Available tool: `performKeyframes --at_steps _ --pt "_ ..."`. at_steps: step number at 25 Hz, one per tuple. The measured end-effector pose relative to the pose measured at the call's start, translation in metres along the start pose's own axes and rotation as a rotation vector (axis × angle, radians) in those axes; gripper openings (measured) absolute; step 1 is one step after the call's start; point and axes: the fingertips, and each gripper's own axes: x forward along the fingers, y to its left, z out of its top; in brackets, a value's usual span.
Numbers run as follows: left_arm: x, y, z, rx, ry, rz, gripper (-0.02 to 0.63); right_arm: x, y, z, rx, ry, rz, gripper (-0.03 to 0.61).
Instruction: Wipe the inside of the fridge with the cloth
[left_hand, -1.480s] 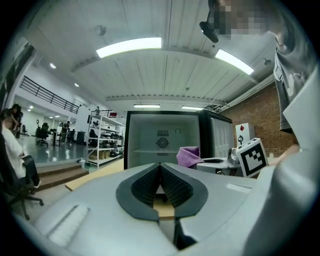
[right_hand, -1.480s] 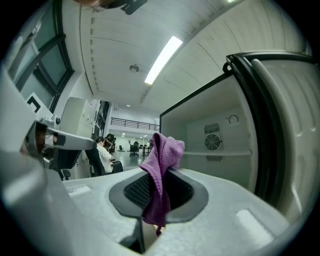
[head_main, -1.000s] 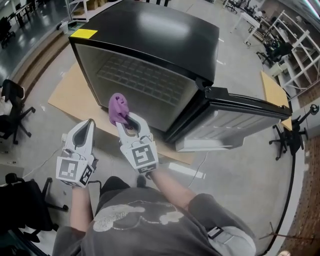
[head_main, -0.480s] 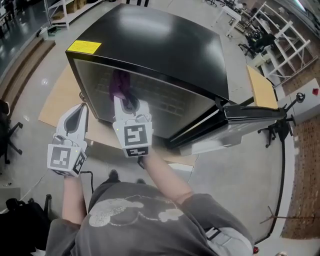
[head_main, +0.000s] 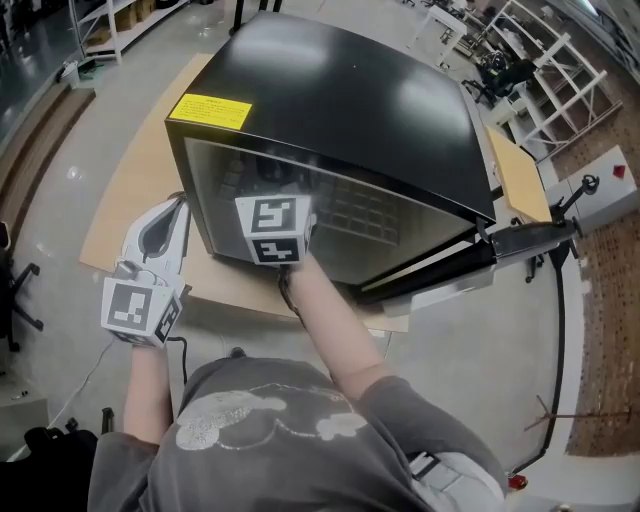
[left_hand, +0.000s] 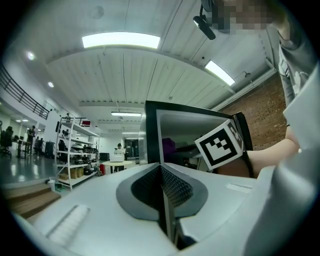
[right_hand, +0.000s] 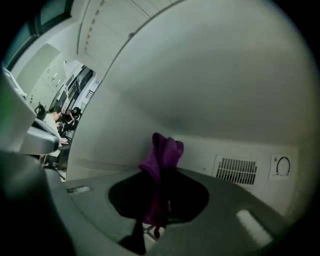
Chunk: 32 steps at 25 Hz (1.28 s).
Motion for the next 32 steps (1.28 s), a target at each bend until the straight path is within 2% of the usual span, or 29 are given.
performKeyframes --at_steps 4,11,18,28,32 --pt "0.003 0.004 -0.006 -0.001 0.009 -0.039 0.017 0.019 0.001 -0.008 0.001 0.066 0.008 0.041" --pt "0.005 0.003 -0.01 -0.015 0.005 -0.083 0.017 0.013 0.025 0.003 -0.015 0.007 0.099 0.041" --pt "0.004 0.0 -0.016 -0.029 0.015 -0.039 0.017 -0.023 0.055 0.008 0.013 -0.048 0.21 0.041" --pt "-0.007 -0.019 -0.023 -0.049 0.052 0.031 0.017 -0.079 0.09 0.016 0.051 -0.097 0.418 0.043" --pt "-0.01 -0.022 -0.023 -0.041 0.059 0.05 0.017 -0.084 0.082 0.015 0.073 -0.097 0.413 0.043"
